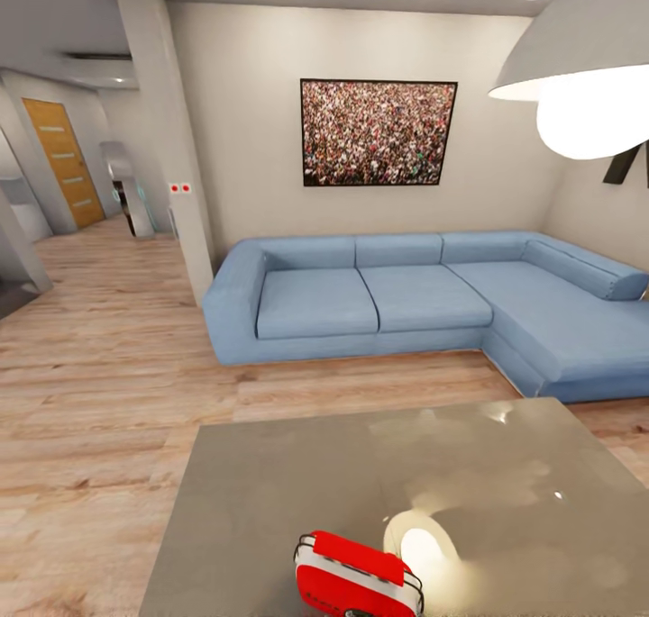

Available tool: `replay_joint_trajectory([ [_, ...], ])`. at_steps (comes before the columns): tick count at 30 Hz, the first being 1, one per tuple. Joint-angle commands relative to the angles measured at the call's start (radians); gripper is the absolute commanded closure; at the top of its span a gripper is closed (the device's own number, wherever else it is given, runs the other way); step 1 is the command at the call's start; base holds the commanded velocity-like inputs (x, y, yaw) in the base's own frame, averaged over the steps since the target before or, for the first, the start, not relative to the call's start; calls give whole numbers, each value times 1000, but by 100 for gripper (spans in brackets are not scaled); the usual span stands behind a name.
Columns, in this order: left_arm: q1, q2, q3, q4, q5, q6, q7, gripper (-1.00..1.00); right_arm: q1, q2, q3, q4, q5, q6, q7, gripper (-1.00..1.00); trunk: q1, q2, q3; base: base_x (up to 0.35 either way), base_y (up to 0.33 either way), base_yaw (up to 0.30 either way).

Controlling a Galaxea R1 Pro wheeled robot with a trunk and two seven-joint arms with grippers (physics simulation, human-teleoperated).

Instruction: Turn on the radio receiver that's on the table in the living room.

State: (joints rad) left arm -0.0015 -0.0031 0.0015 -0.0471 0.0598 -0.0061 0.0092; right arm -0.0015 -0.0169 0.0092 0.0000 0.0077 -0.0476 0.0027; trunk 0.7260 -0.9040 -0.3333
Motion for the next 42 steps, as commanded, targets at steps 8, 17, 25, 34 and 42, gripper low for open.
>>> replay_joint_trajectory([
  [8,0,0,0,0,0,0,0,-100,0,0,0,0,0,0,-1,-100,0,0,-13,0,0,0],
  [17,0,0,0,0,0,-2,0,-100,0,0,0,0,0,0,-1,-100,0,0,-28,0,0,0],
  [25,0,0,0,0,0,-6,0,-100,0,0,0,0,0,0,-1,-100,0,0,-40,0,0,0],
  [34,0,-4,-1,-60,-1,-5,0,-100,0,-3,0,-23,1,-13,1,-100,0,0,-55,0,0,-34],
  [42,0,-3,-3,-203,-1,-5,-2,-100,0,-39,4,-316,32,80,1,-100,0,0,-68,0,0,-76],
])
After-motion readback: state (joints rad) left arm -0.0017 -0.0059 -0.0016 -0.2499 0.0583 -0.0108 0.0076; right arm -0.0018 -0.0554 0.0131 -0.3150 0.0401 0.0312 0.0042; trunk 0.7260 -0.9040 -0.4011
